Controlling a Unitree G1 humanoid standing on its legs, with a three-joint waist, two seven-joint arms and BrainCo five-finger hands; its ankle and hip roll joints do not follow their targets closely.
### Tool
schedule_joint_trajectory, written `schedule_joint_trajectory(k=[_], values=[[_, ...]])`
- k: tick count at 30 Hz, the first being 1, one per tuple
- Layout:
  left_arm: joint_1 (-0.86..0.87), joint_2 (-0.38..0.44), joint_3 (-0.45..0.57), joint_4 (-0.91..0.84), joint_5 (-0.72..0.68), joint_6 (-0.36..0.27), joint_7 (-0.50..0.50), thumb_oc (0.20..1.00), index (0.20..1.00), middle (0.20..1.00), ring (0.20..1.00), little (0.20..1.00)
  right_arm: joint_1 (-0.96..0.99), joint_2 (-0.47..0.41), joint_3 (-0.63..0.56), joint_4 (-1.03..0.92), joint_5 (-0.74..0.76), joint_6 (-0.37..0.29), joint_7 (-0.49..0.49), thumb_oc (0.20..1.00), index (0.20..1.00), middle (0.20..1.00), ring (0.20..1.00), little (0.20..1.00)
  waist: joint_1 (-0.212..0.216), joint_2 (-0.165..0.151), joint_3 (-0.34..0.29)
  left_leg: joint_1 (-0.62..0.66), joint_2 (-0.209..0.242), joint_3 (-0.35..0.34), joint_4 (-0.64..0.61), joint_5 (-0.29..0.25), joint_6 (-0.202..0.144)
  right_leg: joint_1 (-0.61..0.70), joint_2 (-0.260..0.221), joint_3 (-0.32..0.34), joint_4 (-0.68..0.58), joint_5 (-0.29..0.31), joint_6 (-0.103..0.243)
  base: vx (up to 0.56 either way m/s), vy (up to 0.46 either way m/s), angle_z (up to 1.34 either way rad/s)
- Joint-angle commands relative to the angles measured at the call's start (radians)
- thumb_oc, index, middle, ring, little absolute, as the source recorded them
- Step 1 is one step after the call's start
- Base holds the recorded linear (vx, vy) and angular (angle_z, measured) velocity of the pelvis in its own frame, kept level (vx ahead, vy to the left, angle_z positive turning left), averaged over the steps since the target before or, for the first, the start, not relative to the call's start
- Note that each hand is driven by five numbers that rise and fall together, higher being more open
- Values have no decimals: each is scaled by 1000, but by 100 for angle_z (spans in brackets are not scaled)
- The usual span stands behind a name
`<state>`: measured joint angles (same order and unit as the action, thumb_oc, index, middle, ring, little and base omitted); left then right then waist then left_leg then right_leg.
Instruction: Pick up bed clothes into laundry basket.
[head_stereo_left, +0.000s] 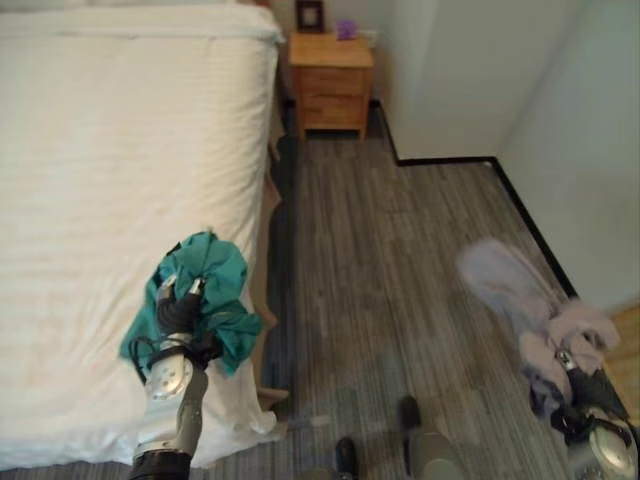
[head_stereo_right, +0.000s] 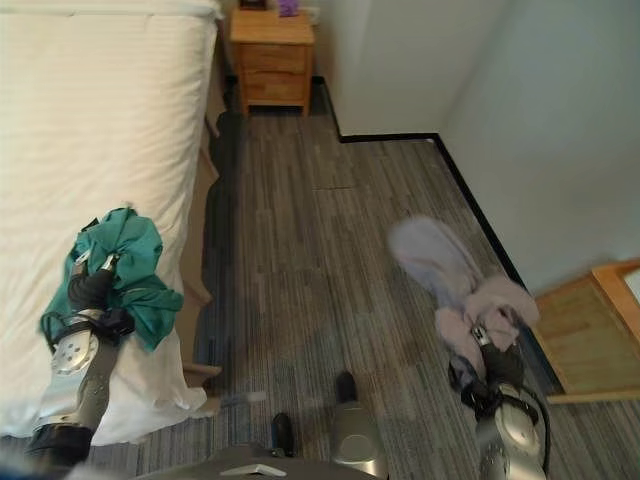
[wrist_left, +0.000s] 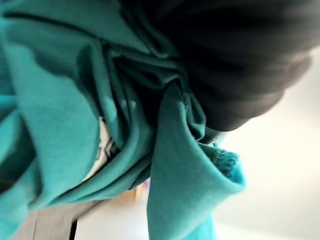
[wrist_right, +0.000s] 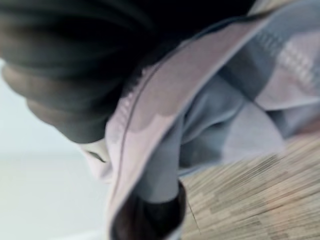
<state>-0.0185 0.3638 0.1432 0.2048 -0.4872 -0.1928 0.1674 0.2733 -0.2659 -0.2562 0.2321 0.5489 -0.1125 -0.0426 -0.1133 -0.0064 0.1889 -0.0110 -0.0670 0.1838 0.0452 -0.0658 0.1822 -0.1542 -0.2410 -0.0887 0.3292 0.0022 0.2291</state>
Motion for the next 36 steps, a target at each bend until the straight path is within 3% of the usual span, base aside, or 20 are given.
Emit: schedule_joint_trajectory(k=[1, 2, 3, 5, 8, 10, 11, 12, 13, 14, 15, 16, 18, 19, 21, 22, 23, 25, 26, 36], values=[[55, 43, 27, -72, 21, -45, -25, 200, 200, 200, 200, 200, -67, -26, -2, -75, 7, -93, 1, 200, 200, 200, 200, 200, 35, 4, -81, 33, 95, 43, -80, 57, -193, 73, 15, -167, -133, 53, -87, -164, -47, -164], [79, 26, 16, -93, 5, -30, -42, 200, 200, 200, 200, 200, -98, -31, 46, -86, -12, -88, 1, 200, 200, 200, 200, 200, 80, -11, -107, 42, 111, 190, -76, 54, -196, 132, -33, -338, -150, 82, -62, -122, -61, -183], [85, 22, 13, -96, -1, -28, -46, 200, 200, 200, 200, 200, -108, -34, 63, -87, -18, -85, 5, 200, 200, 200, 200, 200, 89, -13, -116, 58, 117, 220, -82, 38, -202, 145, -37, -382, -147, 73, -44, -99, -79, -248], [104, 14, 11, -104, -3, -17, -58, 200, 200, 200, 200, 200, -111, -35, 94, -90, -31, -72, 17, 200, 200, 200, 200, 200, 105, -21, -123, 74, 127, 284, -86, 40, -207, 153, -27, -447, -193, 66, -41, -21, -128, -241], [105, 10, 8, -87, -1, -18, -70, 200, 200, 200, 200, 200, -93, -26, 112, -89, -16, -64, 33, 200, 200, 200, 200, 200, 94, -25, -132, 81, 163, 304, -68, 51, -233, 154, 29, -358, -298, 42, -62, 47, -266, -61], [88, 11, 1, -75, -7, -23, -63, 200, 200, 200, 200, 200, -85, -33, 116, -88, 4, -70, 32, 200, 200, 200, 200, 200, 89, -36, -120, 55, 227, 297, 33, 84, -270, 172, 81, -286, -327, 23, -89, 81, -318, -79], [86, 12, 0, -73, -7, -23, -63, 200, 200, 200, 200, 200, -86, -33, 116, -88, 5, -71, 32, 200, 200, 200, 200, 200, 92, -35, -119, 50, 236, 296, 46, 81, -277, 172, 87, -284, -327, 21, -93, 80, -380, -59], [72, 10, -7, -72, -26, -26, -65, 200, 200, 200, 200, 200, -78, -40, 112, -96, 28, -75, 28, 200, 200, 200, 200, 200, 91, -48, -98, 7, 301, 294, 177, 140, -306, 192, 118, -258, -339, 2, -126, -17, -372, -48], [68, 7, -10, -73, -32, -28, -68, 200, 200, 200, 200, 200, -79, -49, 109, -92, 32, -78, 28, 200, 200, 200, 200, 200, 100, -55, -77, -32, 335, 265, 269, 201, -308, 200, 145, -255, -348, 5, -159, -11, -415, -32], [64, 2, -15, -70, -40, -30, -66, 200, 200, 200, 200, 200, -83, -60, 109, -91, 34, -80, 25, 200, 200, 200, 200, 200, 113, -57, -61, -70, 337, 185, 344, 226, -314, 208, 161, -233, -351, 2, -177, -53, -261, -48], [65, -8, -20, -71, -53, -29, -61, 200, 200, 200, 200, 200, -86, -75, 110, -86, 29, -75, 17, 200, 200, 200, 200, 200, 128, -65, -50, -103, 310, 104, 374, 225, -303, 217, 160, -209, -356, -2, -181, 57, -131, -83], [69, -25, -25, -72, -61, -25, -51, 200, 200, 200, 200, 200, -96, -85, 115, -79, 32, -74, 13, 200, 200, 200, 200, 200, 148, -72, -47, -143, 241, -2, 364, 196, -284, 220, 155, -184, -358, -4, -177, 105, -94, -97], [75, -37, -25, -72, -71, -24, -54, 200, 200, 200, 200, 200, -102, -87, 113, -77, 36, -72, 15, 200, 200, 200, 200, 200, 153, -71, -44, -160, 222, -35, 343, 181, -278, 228, 152, -166, -358, -4, -173, 137, -45, -96], [91, -44, -27, -67, -70, -25, -60, 200, 200, 200, 200, 200, -98, -87, 109, -69, 33, -72, 25, 200, 200, 200, 200, 200, 169, -68, -52, -174, 170, -104, 228, 162, -267, 237, 151, -136, -360, -9, -163, 193, -8, -74], [94, -44, -39, -62, -62, -27, -70, 200, 200, 200, 200, 200, -93, -92, 107, -57, 34, -74, 28, 200, 200, 200, 200, 200, 169, -59, -61, -170, 140, -123, 127, 164, -262, 246, 159, -123, -364, -16, -161, 238, -6, -32], [95, -42, -43, -64, -58, -26, -72, 200, 200, 200, 200, 200, -92, -92, 114, -51, 28, -73, 32, 200, 200, 200, 200, 200, 176, -51, -66, -169, 98, -172, 82, 161, -254, 244, 175, -98, -356, -25, -162, 215, 36, -19], [106, -37, -47, -70, -51, -28, -80, 200, 200, 200, 200, 200, -93, -92, 125, -52, 10, -62, 45, 200, 200, 200, 200, 200, 173, -37, -74, -130, 84, -203, 38, 150, -248, 238, 184, -75, -345, -36, -159, 196, 72, -39], [101, -33, -50, -70, -44, -29, -81, 200, 200, 200, 200, 200, -86, -88, 121, -54, 12, -63, 47, 200, 200, 200, 200, 200, 166, -31, -77, -109, 87, -197, 17, 161, -247, 239, 187, -72, -345, -36, -162, 123, 99, -74], [93, -29, -49, -69, -50, -33, -79, 200, 200, 200, 200, 200, -87, -76, 122, -40, 21, -68, 42, 200, 200, 200, 200, 200, 155, -22, -95, -61, 72, -213, -51, 161, -239, 240, 190, -65, -355, -35, -161, 137, 124, -59], [130, -13, 17, -56, -52, -35, -72, 200, 200, 200, 200, 200, -98, -69, 132, -41, 0, -52, 66, 200, 200, 200, 200, 200, 161, -28, -119, -13, 51, -189, -86, 125, -206, 252, 165, -38, -376, -29, -138, 99, 75, -2]])
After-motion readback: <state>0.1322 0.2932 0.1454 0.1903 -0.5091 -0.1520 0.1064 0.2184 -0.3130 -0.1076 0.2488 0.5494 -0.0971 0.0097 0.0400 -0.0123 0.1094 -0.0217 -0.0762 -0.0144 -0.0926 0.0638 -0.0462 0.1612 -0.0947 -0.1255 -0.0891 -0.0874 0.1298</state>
